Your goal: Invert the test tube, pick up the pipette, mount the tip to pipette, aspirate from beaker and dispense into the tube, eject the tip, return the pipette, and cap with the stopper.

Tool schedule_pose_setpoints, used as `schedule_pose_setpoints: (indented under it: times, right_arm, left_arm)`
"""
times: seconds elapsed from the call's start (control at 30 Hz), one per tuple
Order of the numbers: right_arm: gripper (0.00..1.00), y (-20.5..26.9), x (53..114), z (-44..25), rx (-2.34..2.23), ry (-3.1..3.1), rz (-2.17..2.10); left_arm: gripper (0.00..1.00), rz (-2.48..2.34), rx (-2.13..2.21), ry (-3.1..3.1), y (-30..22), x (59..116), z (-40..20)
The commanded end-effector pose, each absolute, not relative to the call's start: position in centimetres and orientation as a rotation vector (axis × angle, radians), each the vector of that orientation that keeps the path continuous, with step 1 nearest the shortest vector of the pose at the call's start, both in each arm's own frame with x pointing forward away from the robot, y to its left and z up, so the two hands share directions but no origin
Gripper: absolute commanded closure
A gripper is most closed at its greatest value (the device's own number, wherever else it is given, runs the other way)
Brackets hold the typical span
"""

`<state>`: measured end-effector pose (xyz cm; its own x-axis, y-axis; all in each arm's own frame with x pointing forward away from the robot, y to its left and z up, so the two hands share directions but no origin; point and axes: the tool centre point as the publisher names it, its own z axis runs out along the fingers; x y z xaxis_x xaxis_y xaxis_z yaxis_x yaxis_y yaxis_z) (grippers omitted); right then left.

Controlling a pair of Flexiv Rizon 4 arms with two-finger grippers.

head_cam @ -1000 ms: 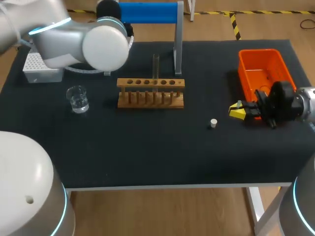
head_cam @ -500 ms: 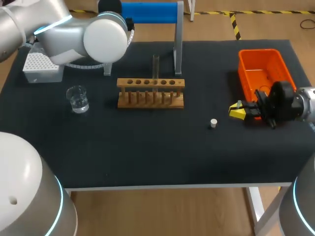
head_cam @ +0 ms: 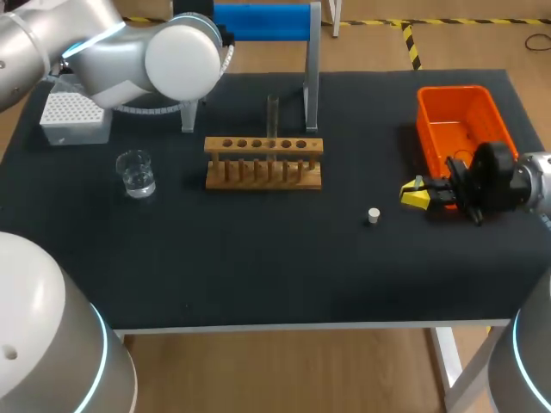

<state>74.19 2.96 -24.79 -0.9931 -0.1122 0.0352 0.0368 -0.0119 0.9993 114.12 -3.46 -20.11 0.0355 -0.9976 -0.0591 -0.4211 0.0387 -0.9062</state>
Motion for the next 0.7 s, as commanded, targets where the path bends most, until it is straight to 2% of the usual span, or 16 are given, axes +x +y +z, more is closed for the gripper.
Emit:
schedule_pose_setpoints:
  times: [0.03,0.7]
  right_arm:
    - [1.00,3.0,74.1,-24.8,0.081,-2.134,-2.161]
    - [1.00,3.0,74.1,-24.8,0.081,-2.134,-2.161]
  left_arm:
    - [0.48,-0.897,-1.503,1.510,-3.6,114.8,-20.3]
    - [0.51,-0.900,-1.518,1.493,-3.7,116.4,-20.7]
